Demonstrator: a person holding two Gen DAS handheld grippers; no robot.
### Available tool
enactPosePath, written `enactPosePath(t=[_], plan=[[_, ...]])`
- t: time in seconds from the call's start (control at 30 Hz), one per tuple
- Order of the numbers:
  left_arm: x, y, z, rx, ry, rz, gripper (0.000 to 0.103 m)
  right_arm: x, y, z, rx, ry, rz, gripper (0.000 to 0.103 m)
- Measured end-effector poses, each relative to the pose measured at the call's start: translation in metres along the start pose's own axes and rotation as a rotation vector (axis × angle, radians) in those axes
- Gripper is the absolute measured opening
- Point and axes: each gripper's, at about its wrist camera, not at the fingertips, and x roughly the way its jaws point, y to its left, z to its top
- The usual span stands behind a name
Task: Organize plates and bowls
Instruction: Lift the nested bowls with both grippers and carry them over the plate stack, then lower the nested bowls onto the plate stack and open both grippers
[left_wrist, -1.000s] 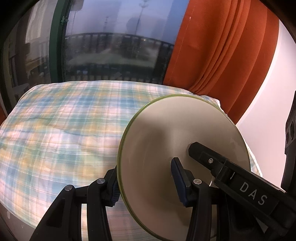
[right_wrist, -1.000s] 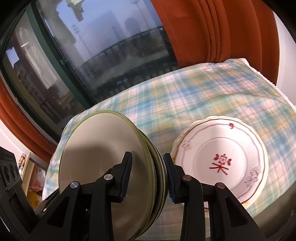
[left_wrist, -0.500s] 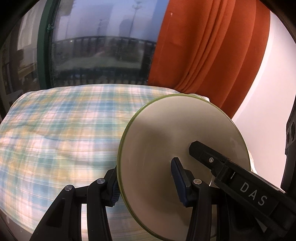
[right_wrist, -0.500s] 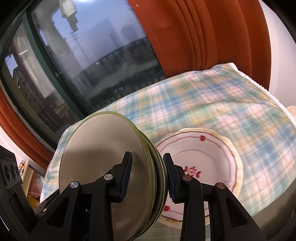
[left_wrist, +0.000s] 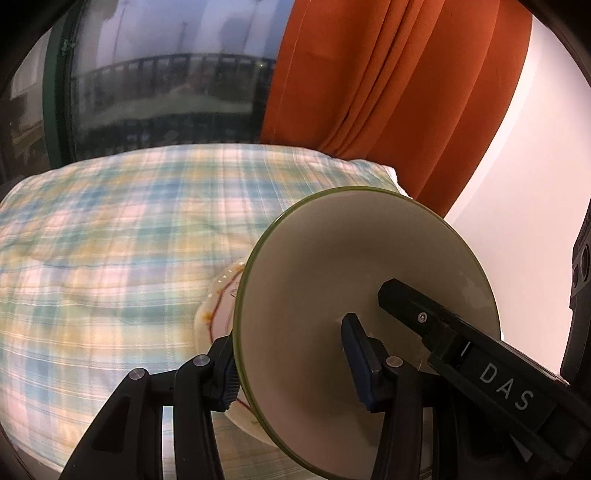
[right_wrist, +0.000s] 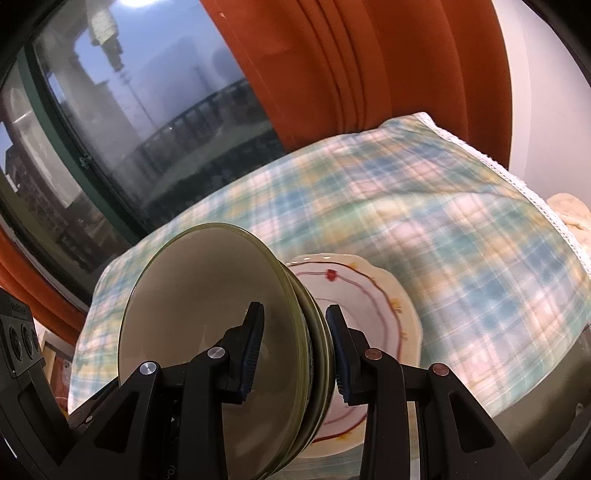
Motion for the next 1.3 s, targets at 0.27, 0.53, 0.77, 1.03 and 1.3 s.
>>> enactPosePath(t=[0.27,0.53,0.77,1.03,1.3], plan=[[0.024,0.002,0.0,-0.016,0.06,0.033,0.048,0.022,-0.017,0.001,0.023,0.054,0.004,0.038],[0.042,0.007,0.007,-0.026,0.079,0.064,0.048,0.046,-0.022,0.005,0.041,0.101,0.013,0.037],[0.05,0.005,0.013,-0.015,0.076,0.064,0.048,0.055,-0.023,0.013,0.039,0.091,0.001,0.037],[0.049,0.001,0.011,0.007,0.072,0.075,0.049,0.053,-0.026,0.011,0.037,0.076,0.012,0.037],[0.036,-0.002,0.013,0.06,0.034,0.137,0.053,0.036,-0.022,0.005,0.017,0.0,-0.031,0.053]])
